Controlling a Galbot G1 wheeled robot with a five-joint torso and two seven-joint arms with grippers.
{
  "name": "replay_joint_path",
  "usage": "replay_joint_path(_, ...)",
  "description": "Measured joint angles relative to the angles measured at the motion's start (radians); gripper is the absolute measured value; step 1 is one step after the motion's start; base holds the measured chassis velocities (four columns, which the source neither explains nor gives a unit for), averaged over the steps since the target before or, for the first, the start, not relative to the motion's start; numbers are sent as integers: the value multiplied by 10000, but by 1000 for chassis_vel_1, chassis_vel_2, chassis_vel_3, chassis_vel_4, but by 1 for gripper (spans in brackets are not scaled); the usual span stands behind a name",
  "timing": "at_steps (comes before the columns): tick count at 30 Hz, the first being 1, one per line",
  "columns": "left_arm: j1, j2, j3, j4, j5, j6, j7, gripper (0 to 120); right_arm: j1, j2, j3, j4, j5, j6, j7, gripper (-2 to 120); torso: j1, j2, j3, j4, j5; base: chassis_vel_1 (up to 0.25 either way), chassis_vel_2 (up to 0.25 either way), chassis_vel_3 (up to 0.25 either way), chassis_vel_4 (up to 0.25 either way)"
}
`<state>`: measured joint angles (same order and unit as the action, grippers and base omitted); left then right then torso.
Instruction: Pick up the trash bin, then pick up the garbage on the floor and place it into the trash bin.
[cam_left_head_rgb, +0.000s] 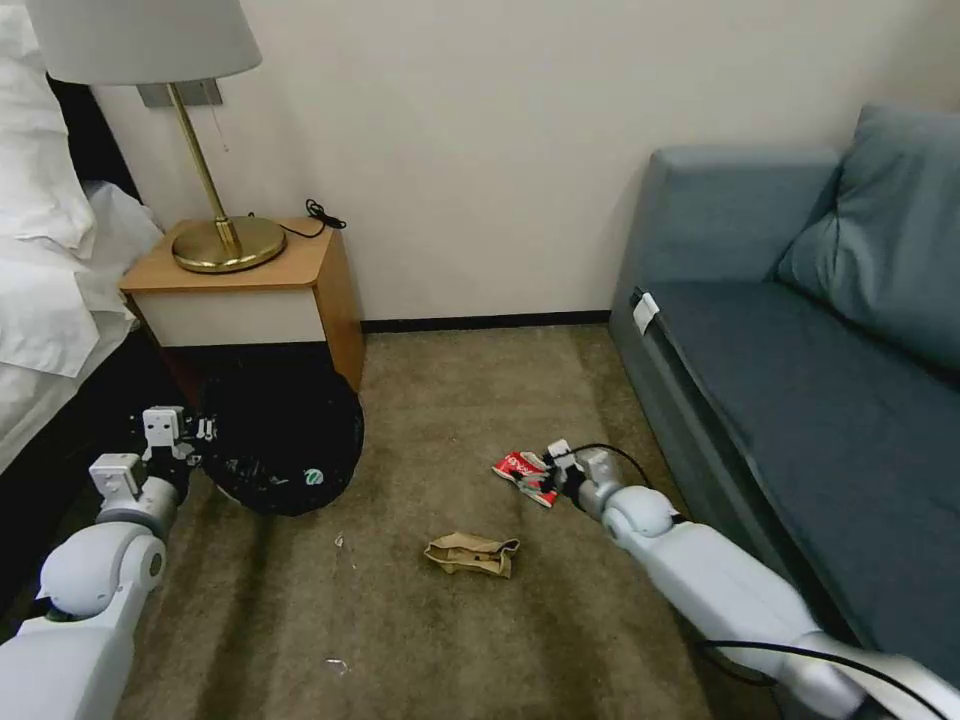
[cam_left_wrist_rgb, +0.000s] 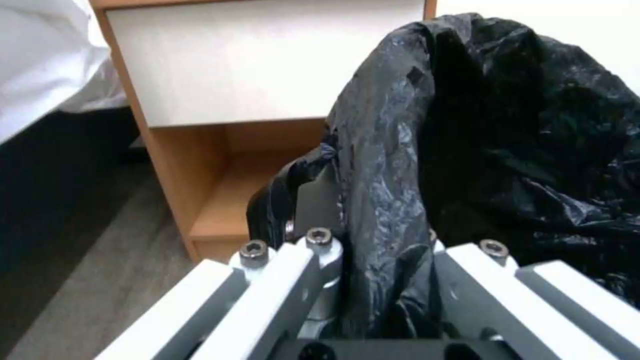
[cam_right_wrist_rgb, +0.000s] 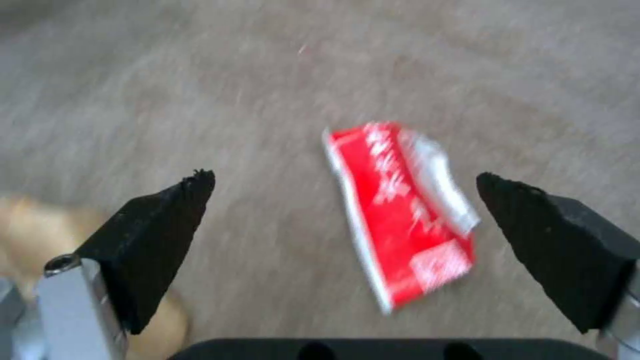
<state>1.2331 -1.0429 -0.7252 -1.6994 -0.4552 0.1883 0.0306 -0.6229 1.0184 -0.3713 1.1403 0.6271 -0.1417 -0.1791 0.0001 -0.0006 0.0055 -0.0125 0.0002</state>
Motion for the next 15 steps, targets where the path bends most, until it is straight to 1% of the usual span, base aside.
replay_joint_path(2, 0, -120, -13, 102, 85, -16, 3, 4, 79, -226, -498, 166, 205, 49, -272, 100, 0, 0, -1, 2, -3, 0, 0, 0, 0)
replay_joint_path(6, 87, -202, -73, 131, 112, -32, -7, 4, 121, -230, -947, 321, 273, 128, -459, 100, 0, 0, 0, 4, 0, 0, 0, 0, 0)
replay_joint_path(10, 199, -241, -122, 61, 122, -37, -24, 4, -3, -172, -1010, 542, 264, 116, -475, 100, 0, 0, 0, 5, -1, 0, 0, 0, 0)
replay_joint_path(15, 489, -197, -207, -269, 86, -52, -87, 4, -392, -148, -746, 948, -170, 22, -424, 100, 0, 0, 0, 3, -2, 0, 0, 0, 0)
